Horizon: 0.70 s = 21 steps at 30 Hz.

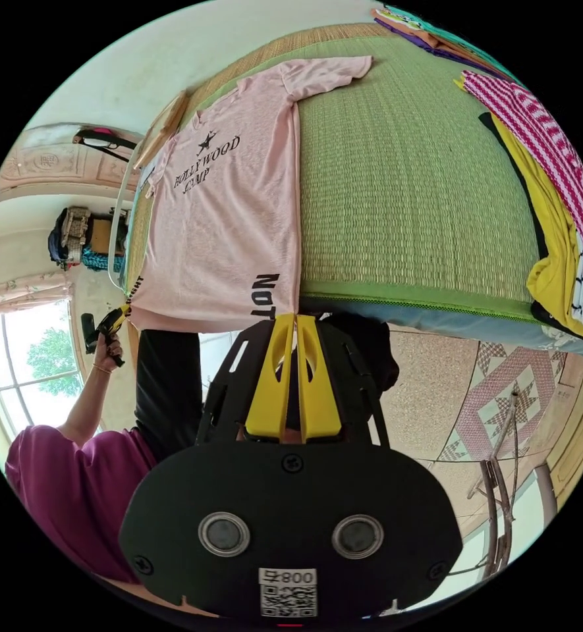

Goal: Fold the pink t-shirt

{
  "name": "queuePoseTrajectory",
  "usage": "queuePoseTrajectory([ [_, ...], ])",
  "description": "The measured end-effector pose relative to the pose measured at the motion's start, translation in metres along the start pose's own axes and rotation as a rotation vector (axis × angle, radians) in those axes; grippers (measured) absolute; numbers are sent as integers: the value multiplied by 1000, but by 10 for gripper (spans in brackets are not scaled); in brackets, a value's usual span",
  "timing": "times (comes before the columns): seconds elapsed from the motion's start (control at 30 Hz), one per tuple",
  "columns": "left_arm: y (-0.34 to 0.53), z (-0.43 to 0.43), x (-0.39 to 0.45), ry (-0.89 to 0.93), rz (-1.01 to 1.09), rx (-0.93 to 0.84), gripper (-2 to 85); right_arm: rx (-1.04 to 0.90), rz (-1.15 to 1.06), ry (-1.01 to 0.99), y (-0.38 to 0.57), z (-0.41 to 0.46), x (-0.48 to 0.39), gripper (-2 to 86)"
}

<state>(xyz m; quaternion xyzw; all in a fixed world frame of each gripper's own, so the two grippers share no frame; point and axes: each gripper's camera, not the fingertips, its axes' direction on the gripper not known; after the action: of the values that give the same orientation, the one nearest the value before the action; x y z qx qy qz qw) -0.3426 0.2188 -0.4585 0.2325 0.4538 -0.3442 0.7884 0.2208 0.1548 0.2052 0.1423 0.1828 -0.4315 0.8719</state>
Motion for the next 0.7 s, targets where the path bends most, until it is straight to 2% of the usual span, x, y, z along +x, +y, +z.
queuePoseTrajectory([
  [0.2, 2, -3, 5, -2, -1, 28, 8, -5, -16, -26, 12, -5, -3, 2],
  [0.53, -2, 36, 9, -13, -44, -43, 10, 34, 35, -52, 12, -9, 11, 3],
  [0.7, -9, 47, 18, -21, -61, -30, 11, 19, 76, -131, 12, 6, 20, 3],
])
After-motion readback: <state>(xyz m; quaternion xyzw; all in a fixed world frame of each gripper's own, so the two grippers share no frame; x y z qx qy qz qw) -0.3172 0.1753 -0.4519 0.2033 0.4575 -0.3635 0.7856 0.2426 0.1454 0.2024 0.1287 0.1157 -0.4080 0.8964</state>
